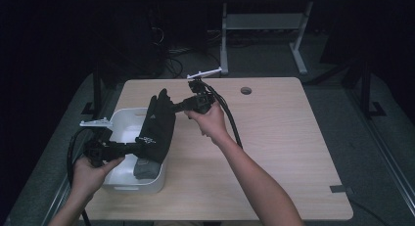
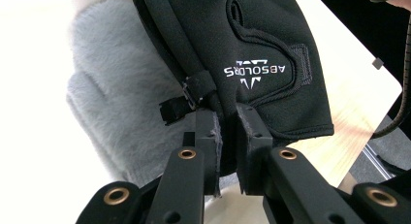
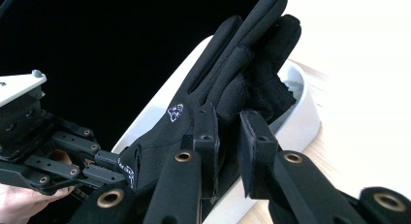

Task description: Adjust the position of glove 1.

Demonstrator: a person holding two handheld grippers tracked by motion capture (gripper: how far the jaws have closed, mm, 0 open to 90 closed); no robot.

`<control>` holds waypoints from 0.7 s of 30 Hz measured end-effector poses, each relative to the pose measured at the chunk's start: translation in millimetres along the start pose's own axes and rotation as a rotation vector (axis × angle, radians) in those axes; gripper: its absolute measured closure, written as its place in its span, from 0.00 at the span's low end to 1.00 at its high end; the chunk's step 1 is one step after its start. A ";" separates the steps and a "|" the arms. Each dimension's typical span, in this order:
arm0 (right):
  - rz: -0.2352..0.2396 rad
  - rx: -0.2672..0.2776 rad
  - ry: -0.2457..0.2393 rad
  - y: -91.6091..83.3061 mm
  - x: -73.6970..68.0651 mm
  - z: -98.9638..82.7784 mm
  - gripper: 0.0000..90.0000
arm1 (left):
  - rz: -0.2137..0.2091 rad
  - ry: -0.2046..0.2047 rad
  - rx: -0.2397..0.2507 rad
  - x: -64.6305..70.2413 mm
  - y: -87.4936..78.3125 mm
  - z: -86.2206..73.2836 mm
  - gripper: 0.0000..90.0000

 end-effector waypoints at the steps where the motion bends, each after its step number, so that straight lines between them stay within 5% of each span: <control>1: 0.001 0.001 -0.004 1.8 -0.4 0.6 0.87 | 0.002 -0.004 0.002 -0.9 -0.8 -0.7 0.90; 21: 0.012 -0.044 0.002 39.3 -3.8 -3.2 0.87 | 0.014 -0.063 -0.013 -22.2 -9.1 -22.3 0.90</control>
Point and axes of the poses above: each handheld gripper's, and its own axes: y roughly forward along the jaws, z roughly out of its top, x roughly to its right, the point moved 8 cm from there along y, roughly forward along the jaws, and after that the axes turned 1 degree about y, right-handed, at the moved point
